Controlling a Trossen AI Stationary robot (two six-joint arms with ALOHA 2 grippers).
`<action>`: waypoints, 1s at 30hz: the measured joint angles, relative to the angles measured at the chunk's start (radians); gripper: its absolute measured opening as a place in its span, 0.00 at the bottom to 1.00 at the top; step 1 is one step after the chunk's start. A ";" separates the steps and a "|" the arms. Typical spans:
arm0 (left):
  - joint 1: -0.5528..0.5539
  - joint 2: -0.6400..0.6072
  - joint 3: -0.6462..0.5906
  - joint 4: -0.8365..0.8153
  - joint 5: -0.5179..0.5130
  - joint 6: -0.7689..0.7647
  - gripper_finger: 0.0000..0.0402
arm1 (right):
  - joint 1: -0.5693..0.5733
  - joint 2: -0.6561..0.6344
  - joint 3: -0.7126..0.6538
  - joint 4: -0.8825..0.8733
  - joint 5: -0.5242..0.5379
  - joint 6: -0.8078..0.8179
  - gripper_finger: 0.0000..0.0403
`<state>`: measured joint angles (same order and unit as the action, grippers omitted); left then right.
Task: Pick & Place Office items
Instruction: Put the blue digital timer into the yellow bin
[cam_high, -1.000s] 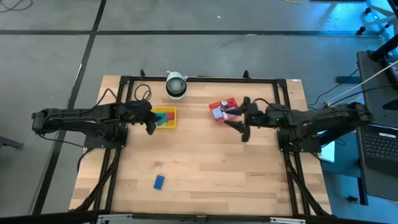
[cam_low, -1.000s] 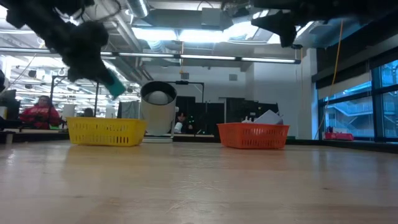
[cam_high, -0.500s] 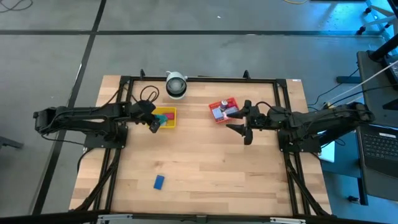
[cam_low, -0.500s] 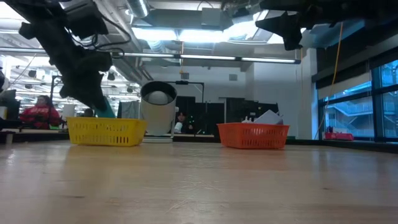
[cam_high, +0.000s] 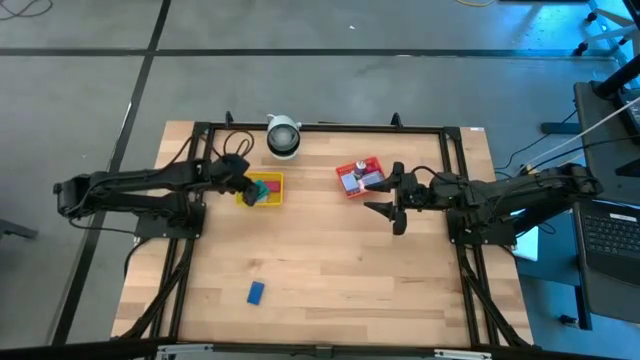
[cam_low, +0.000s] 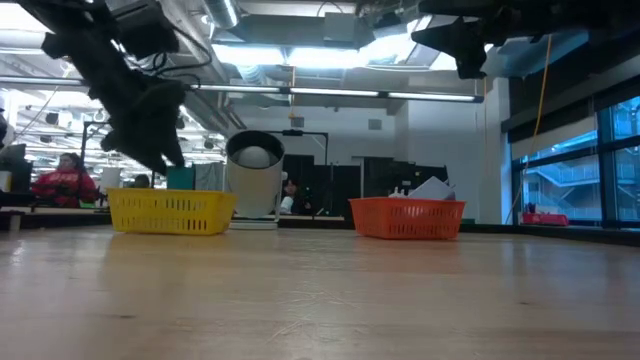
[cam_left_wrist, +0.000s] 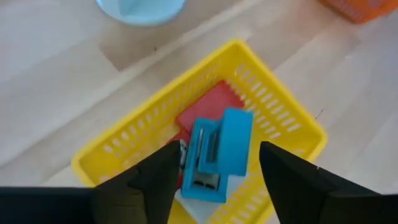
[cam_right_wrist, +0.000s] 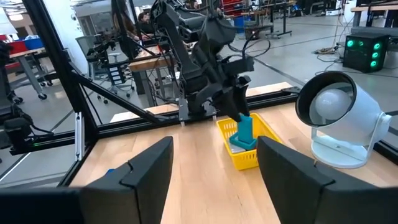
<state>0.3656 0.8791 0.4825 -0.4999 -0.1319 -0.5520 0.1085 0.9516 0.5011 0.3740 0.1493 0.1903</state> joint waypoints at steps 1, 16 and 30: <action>0.004 0.000 0.011 -0.005 0.000 0.000 0.54 | 0.000 0.000 0.000 0.000 0.000 -0.001 0.58; -0.194 0.008 0.348 -0.175 0.135 -0.309 0.57 | 0.000 0.001 0.000 -0.060 -0.008 -0.018 0.58; -0.742 0.275 0.491 -0.158 0.026 -0.746 0.57 | 0.039 0.001 0.000 -0.107 -0.011 0.016 0.58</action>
<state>-0.3767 1.1543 0.9737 -0.6577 -0.1057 -1.2985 0.1477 0.9524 0.5011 0.2667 0.1383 0.2068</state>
